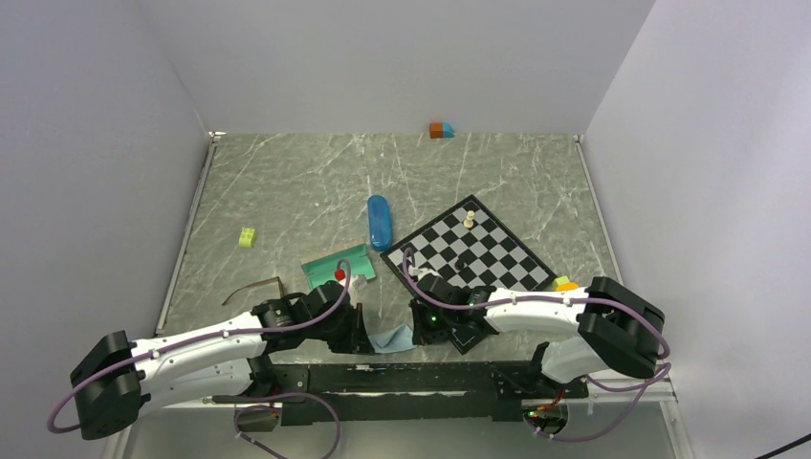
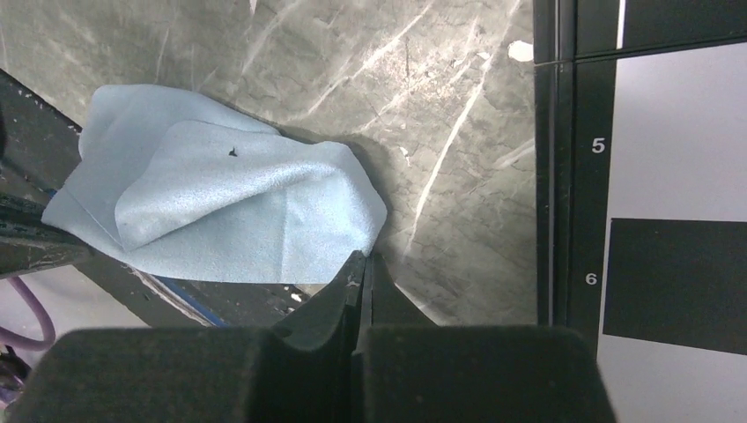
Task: Organize the sunglasses
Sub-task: Pick up the corner of the glasses cleaning cloth from the center of the board, then fold the glasses cleaning cloth at the center of the board.
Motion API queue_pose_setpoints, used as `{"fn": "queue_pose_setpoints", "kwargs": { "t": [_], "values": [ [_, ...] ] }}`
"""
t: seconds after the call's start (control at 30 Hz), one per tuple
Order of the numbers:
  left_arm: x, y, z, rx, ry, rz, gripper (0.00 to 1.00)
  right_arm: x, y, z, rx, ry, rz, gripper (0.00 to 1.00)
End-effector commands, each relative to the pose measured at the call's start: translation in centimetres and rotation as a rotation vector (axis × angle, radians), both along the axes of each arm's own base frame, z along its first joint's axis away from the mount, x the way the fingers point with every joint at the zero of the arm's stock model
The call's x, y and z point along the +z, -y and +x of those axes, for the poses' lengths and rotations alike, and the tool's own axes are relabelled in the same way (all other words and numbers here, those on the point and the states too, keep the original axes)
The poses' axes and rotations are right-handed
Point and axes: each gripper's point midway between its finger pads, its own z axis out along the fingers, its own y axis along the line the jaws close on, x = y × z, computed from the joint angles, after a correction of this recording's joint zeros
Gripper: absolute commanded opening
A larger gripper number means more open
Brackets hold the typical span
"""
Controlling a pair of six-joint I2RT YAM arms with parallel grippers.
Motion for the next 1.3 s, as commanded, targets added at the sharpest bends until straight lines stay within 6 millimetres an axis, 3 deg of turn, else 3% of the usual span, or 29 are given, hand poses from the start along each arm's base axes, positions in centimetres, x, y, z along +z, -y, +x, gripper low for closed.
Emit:
{"fn": "queue_pose_setpoints", "kwargs": {
  "t": [0.0, 0.1, 0.23, 0.33, 0.43, 0.57, 0.7, 0.83, 0.93, 1.1, 1.27],
  "values": [
    [0.9, 0.7, 0.4, 0.002, 0.021, -0.022, 0.0, 1.3, -1.5, 0.2, 0.013, 0.016, 0.072, 0.0],
    [1.4, 0.6, 0.8, 0.007, 0.042, -0.019, 0.0, 2.5, -2.4, -0.4, 0.062, -0.008, 0.115, 0.0],
    [3.9, 0.7, 2.5, 0.016, 0.107, -0.026, 0.0, 4.9, -3.0, -0.3, 0.096, -0.044, 0.12, 0.0],
    [5.7, 0.1, 4.9, 0.06, 0.13, -0.044, 0.0, 5.7, -1.8, 0.6, 0.07, -0.093, 0.073, 0.0],
    [6.0, -0.9, 6.1, 0.105, 0.132, -0.02, 0.0, 6.2, -1.1, 0.7, 0.041, -0.135, 0.093, 0.0],
    [6.3, -0.7, 6.8, 0.09, 0.149, -0.002, 0.0, 6.8, -1.7, 0.9, 0.023, -0.209, 0.187, 0.0],
    [5.2, -0.4, 7.9, 0.088, 0.122, 0.059, 0.0, 5.9, -1.9, 2.3, 0.003, -0.176, 0.133, 0.0],
    [3.4, 0.1, 7.2, 0.038, 0.045, 0.064, 0.0, 4.3, -0.5, 2.9, -0.039, -0.152, 0.056, 0.0],
    [2.9, 0.1, 6.4, 0.022, 0.034, 0.037, 0.0, 4.8, -1.3, 2.0, -0.014, -0.172, 0.139, 0.0],
    [3.9, 0.1, 5.8, 0.0, 0.09, -0.045, 0.0, 7.0, -0.9, 3.1, -0.032, -0.081, 0.155, 0.0],
    [5.9, -0.2, 4.2, -0.063, 0.137, -0.124, 0.0, 8.4, -0.3, 1.2, -0.007, -0.15, 0.169, 0.0]
  ]
}}
